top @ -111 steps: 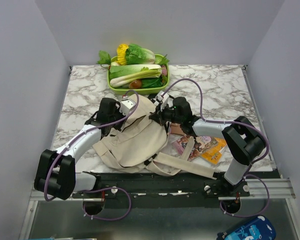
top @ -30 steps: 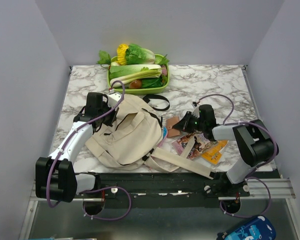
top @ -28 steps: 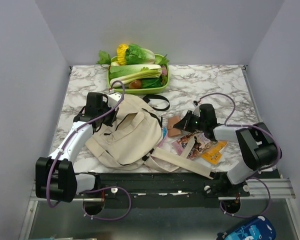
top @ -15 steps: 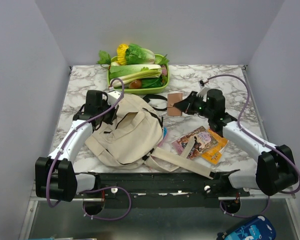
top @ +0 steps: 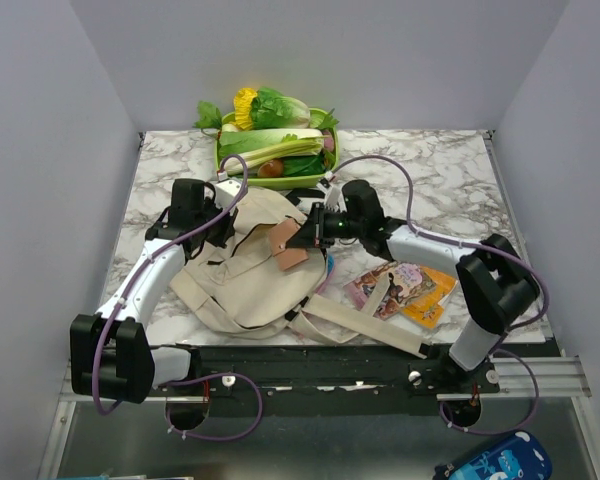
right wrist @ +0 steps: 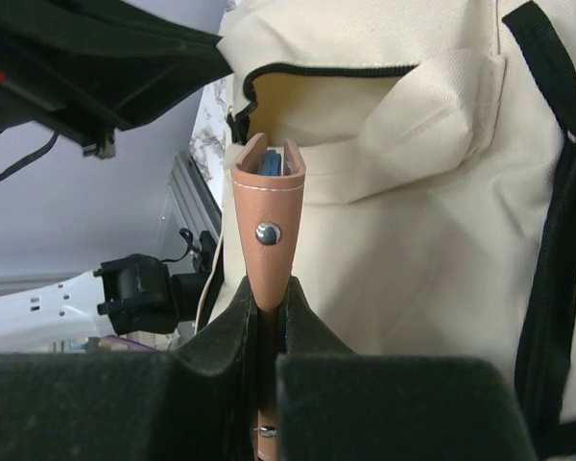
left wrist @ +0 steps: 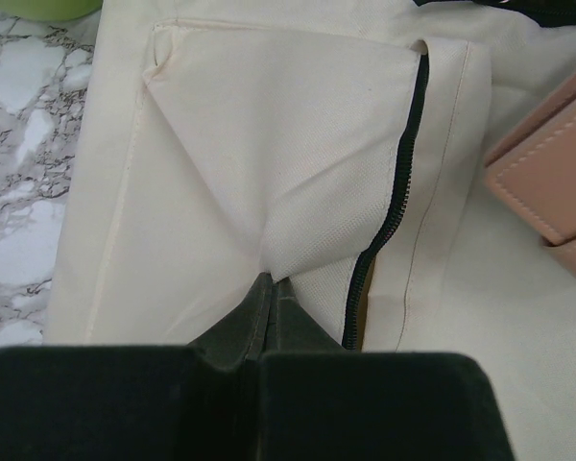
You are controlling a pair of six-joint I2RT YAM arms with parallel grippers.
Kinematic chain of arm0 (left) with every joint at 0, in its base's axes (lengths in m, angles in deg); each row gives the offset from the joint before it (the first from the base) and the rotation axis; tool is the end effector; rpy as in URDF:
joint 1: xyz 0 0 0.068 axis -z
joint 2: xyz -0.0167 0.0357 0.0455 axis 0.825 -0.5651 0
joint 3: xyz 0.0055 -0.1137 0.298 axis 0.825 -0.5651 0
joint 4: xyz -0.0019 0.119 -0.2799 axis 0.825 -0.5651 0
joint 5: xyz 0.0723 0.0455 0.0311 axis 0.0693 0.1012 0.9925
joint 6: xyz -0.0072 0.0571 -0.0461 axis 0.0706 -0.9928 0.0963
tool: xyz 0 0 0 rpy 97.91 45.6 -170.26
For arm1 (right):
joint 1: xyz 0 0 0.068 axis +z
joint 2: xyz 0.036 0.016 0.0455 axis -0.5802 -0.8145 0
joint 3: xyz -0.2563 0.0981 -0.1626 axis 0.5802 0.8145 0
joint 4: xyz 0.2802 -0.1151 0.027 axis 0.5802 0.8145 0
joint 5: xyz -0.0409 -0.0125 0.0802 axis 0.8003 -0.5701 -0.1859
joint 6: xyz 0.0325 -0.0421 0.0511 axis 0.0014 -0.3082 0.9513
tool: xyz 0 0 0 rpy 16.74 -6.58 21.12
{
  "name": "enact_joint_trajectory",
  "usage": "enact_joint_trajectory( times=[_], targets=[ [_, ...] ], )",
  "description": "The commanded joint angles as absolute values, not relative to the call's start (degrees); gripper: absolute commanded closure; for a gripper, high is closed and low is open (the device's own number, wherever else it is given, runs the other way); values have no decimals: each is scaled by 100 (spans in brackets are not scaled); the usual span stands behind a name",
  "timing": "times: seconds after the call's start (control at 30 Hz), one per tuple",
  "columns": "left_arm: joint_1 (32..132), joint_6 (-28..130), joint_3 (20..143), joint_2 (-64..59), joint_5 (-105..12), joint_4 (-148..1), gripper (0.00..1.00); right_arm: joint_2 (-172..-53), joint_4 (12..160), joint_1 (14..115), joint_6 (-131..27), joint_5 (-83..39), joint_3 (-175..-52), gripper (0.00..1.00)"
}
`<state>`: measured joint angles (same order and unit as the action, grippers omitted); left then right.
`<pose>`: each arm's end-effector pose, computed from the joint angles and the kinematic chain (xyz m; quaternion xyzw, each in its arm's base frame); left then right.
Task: Pack the student bag
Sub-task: Place the personal item in the student bag.
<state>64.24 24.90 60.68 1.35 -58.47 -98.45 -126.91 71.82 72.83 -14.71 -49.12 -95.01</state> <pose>0.3041 -0.0677 0.2731 0.2520 0.8714 -0.1398 0.3970 0.3187 0.2875 0.2390 -0.1130 0.8108 0.5271 0.2279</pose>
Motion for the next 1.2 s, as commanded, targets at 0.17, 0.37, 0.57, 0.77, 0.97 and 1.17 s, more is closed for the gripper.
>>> enact_joint_trajectory(
  times=[0.17,0.37,0.57,0.77,0.97,1.17],
  targets=[
    [6447,2604,6274,425,-6129,-9818,100,-13965,7388,7510,-1181,-5703,-10717,99],
    [6447,2621,6230,505,-6173,-9810,100,-14624,7503,7625,-996,-5844,-11193,99],
    [6526,2648,6221,496,-6288,-9783,100,-15012,7643,7669,-847,-5879,-11519,99],
    [6570,2595,6186,487,-6393,-9844,100,-15223,7574,7669,-645,-5370,-12036,98],
    [6579,2516,6212,452,-6490,-9941,100,-14986,7003,7695,-328,-4122,-11862,60],
    [6579,2472,6177,390,-6420,-9906,100,-14846,7064,7704,-679,-4244,-11555,34]
  ],
)
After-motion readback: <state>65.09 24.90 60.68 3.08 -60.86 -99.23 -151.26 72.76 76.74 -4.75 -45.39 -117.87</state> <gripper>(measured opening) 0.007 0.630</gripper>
